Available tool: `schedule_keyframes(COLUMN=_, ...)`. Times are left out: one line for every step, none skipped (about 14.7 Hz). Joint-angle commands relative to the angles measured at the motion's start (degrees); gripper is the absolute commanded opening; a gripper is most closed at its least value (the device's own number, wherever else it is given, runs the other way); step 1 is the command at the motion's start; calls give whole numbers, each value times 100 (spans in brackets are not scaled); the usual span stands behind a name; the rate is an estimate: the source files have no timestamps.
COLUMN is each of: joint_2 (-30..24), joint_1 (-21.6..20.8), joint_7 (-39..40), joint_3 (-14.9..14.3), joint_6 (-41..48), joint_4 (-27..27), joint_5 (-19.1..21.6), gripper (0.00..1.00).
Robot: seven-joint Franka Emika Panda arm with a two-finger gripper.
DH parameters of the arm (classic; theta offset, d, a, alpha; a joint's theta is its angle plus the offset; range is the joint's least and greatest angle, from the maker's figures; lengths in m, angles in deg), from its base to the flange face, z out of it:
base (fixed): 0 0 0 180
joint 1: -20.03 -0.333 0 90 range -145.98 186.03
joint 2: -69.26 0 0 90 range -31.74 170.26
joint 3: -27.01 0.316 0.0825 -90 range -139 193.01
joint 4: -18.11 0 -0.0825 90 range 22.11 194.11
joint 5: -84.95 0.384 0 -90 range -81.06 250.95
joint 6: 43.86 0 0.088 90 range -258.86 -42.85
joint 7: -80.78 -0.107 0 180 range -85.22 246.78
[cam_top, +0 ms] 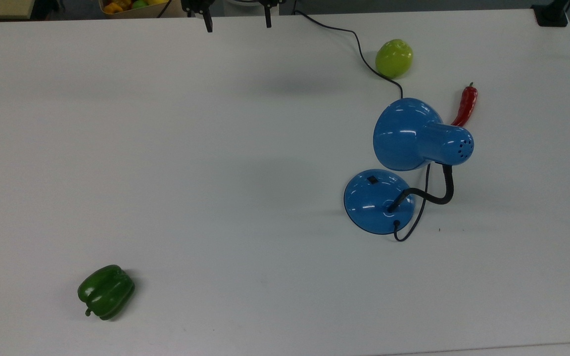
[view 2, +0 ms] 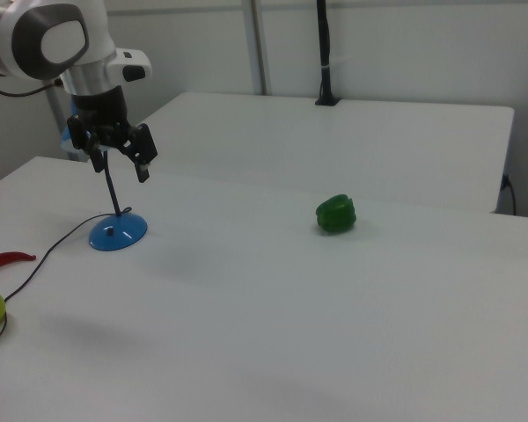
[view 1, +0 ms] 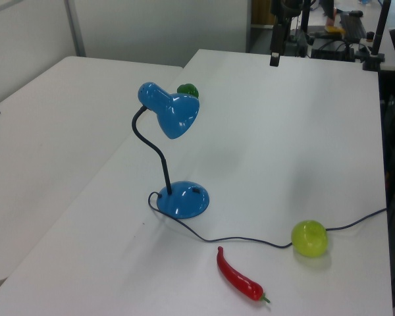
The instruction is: Turn on desk lamp
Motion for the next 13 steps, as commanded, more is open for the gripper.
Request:
schedule_keyframes(joint_2=-88, joint_1=-66, joint_7=131, joint_3=-134, joint_6=105, joint_4=41, joint_5=-82, gripper=87)
schedule_keyframes(joint_2=-88, joint_1=-66, joint_7=131, joint_3=-143, joint_6=96, joint_4=41, joint_5=-82, gripper=79)
schedule_keyframes(joint_2=-88, joint_1=-66, joint_7=131, joint_3=-143, joint_6=96, joint_4=41, joint_5=-73, gripper=73)
schedule_keyframes(joint_2=-88, joint_1=-66, joint_7=131, joint_3=-143, joint_6=88, joint_4=41, joint_5=-73, gripper=64)
schedule_keyframes(joint_2=-88, joint_1=-66, joint_7=131, joint_3=-143, joint_6=87, joint_4=41, joint_5=-64, gripper=55)
schedule_keyframes(joint_2=-88, joint_1=-66, joint_7=123, joint_3=-143, joint_6=87, joint_4=50, joint_5=-55, gripper=47)
schedule_keyframes(joint_2=-88, joint_1=-66, joint_7=123, joint_3=-143, joint_6=87, joint_4=50, joint_5=-55, gripper=39)
schedule_keyframes(joint_2=-88, joint_1=-66, joint_7=123, joint_3=-134, joint_6=70, joint_4=50, joint_5=-47, gripper=30)
schedule_keyframes(joint_2=-79, joint_1=-66, joint_7=123, joint_3=-134, joint_6=61, joint_4=50, joint_5=-47, gripper=23)
schedule_keyframes(joint_2=-79, joint_1=-66, joint_7=123, joint_3=-143, joint_6=61, joint_4=59, joint_5=-47, gripper=14)
schedule_keyframes(joint_2=-79, joint_1=-75, joint_7=123, joint_3=-134, joint_6=61, joint_4=59, joint_5=-47, gripper=9)
schedule_keyframes(joint_2=-79, joint_1=-110, joint_7=123, joint_3=-125, joint_6=44, joint_4=68, joint_5=-47, gripper=3)
schedule_keyframes(joint_2=-70, joint_1=-154, joint_7=123, joint_3=-125, joint_6=26, joint_4=85, joint_5=-55, gripper=0)
